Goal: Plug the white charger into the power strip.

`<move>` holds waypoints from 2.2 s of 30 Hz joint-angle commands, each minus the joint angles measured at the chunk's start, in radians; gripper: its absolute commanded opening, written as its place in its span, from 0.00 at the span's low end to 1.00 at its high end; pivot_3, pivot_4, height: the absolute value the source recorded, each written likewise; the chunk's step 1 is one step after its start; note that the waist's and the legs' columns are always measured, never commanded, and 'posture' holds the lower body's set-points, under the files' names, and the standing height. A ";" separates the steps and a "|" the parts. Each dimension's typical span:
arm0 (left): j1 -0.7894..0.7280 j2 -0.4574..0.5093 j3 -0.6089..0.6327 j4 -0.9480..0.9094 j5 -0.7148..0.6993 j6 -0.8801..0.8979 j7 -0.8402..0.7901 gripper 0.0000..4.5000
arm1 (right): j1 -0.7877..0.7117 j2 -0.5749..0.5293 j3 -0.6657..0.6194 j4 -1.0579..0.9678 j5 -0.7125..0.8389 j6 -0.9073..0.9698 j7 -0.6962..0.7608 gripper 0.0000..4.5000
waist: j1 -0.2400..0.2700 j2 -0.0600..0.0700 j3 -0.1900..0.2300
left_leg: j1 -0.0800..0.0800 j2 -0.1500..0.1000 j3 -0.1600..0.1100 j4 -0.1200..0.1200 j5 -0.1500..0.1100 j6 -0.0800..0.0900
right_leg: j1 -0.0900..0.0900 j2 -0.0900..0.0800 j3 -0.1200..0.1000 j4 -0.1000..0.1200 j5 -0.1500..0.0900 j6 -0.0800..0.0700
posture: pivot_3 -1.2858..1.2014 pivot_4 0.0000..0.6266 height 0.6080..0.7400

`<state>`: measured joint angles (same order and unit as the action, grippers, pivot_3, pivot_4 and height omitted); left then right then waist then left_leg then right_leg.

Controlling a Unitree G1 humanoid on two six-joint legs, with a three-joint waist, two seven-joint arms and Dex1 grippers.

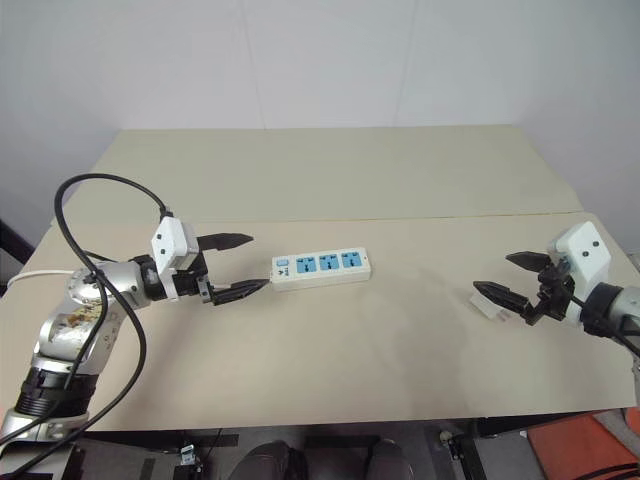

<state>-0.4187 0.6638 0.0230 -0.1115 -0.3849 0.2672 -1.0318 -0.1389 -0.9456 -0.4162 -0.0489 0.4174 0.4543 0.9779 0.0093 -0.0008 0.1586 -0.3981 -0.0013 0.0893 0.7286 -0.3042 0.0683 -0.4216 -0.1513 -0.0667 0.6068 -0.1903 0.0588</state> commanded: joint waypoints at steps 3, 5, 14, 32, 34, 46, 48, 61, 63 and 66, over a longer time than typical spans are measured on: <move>-0.063 -0.006 -0.019 0.035 0.005 -0.026 -0.033 0.99 | 0.007 -0.001 -0.071 -0.071 0.051 0.017 -0.017 1.00 | 0.002 0.000 0.000 | 0.000 0.000 0.000 0.000 0.000 0.000 | 0.000 0.000 0.000 0.000 0.000 0.000 | 0.52 0.24 1.00; -0.086 -0.010 -0.034 0.067 0.015 -0.036 -0.050 0.99 | -0.002 -0.004 -0.061 -0.095 0.065 0.025 -0.015 1.00 | 0.003 0.000 0.000 | 0.000 -0.001 0.000 0.000 0.000 0.000 | 0.000 0.000 0.000 0.000 0.000 0.000 | 0.52 0.24 1.00; -0.257 -0.022 -0.096 0.417 0.112 -0.253 -0.205 0.99 | -0.097 -0.013 0.037 -0.264 0.172 0.115 0.025 1.00 | 0.001 0.000 0.000 | 0.001 -0.001 0.000 0.000 0.000 0.000 | 0.001 0.000 0.000 0.000 0.000 0.000 | 0.52 0.24 1.00; -0.585 -0.247 -0.109 1.218 0.281 -0.675 -0.263 0.99 | -0.134 0.045 0.154 -0.380 0.203 0.154 -0.056 1.00 | 0.003 -0.012 0.006 | -0.004 -0.001 -0.001 0.002 -0.001 0.002 | -0.001 0.000 -0.003 -0.002 0.000 0.000 | 0.52 0.24 1.00; -0.591 -0.260 -0.113 1.245 0.301 -0.696 -0.271 0.99 | -0.120 0.040 0.144 -0.386 0.209 0.155 -0.056 1.00 | 0.003 -0.012 0.006 | -0.004 -0.001 -0.001 0.002 -0.001 0.002 | -0.001 0.000 -0.003 -0.002 0.001 0.000 | 0.52 0.24 1.00; -0.565 -0.304 -0.128 1.318 0.401 -0.742 -0.226 0.99 | -0.077 0.032 0.117 -0.417 0.220 0.164 -0.064 1.00 | 0.004 -0.013 0.006 | -0.005 -0.001 -0.002 0.003 -0.001 0.002 | -0.002 0.000 -0.003 -0.001 0.001 0.000 | 0.52 0.24 1.00; -0.561 -0.307 -0.123 1.318 0.404 -0.745 -0.222 0.95 | -0.082 0.026 0.110 -0.410 0.222 0.165 -0.062 1.00 | 0.004 -0.013 0.006 | -0.005 -0.001 -0.002 0.003 -0.001 0.003 | -0.002 0.000 -0.003 -0.002 0.001 0.000 | 0.52 0.24 1.00; -0.529 -0.318 -0.081 1.269 0.361 -0.748 -0.273 0.74 | -0.097 0.003 0.108 -0.352 0.205 0.151 -0.059 1.00 | 0.003 -0.013 0.005 | -0.005 -0.001 -0.002 0.003 -0.002 0.003 | -0.002 0.000 -0.003 -0.002 0.001 0.000 | 0.52 0.24 1.00; -0.531 -0.329 -0.074 1.245 0.345 -0.744 -0.295 0.74 | -0.107 -0.008 0.101 -0.319 0.197 0.149 -0.058 1.00 | 0.004 -0.013 0.005 | -0.005 -0.001 -0.002 0.003 -0.002 0.003 | -0.002 0.000 -0.003 -0.001 0.001 0.000 | 0.52 0.24 1.00; -0.531 -0.349 -0.070 1.199 0.323 -0.725 -0.342 0.74 | -0.131 -0.038 0.091 -0.275 0.200 0.185 -0.058 1.00 | 0.007 -0.013 0.005 | -0.005 -0.001 -0.002 0.003 -0.002 0.003 | -0.002 0.000 -0.004 -0.001 0.001 0.000 | 0.52 0.24 1.00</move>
<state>-0.9391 0.3365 -0.0620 1.1483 -0.0145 -0.4554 -1.3417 -0.2395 -0.9544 -0.2707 -0.3301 0.6115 0.6232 0.9194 0.0162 -0.0140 0.1640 -0.4041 -0.0019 0.0873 0.7318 -0.3057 0.0711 -0.4237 -0.1518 -0.0703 0.6052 -0.1895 0.0591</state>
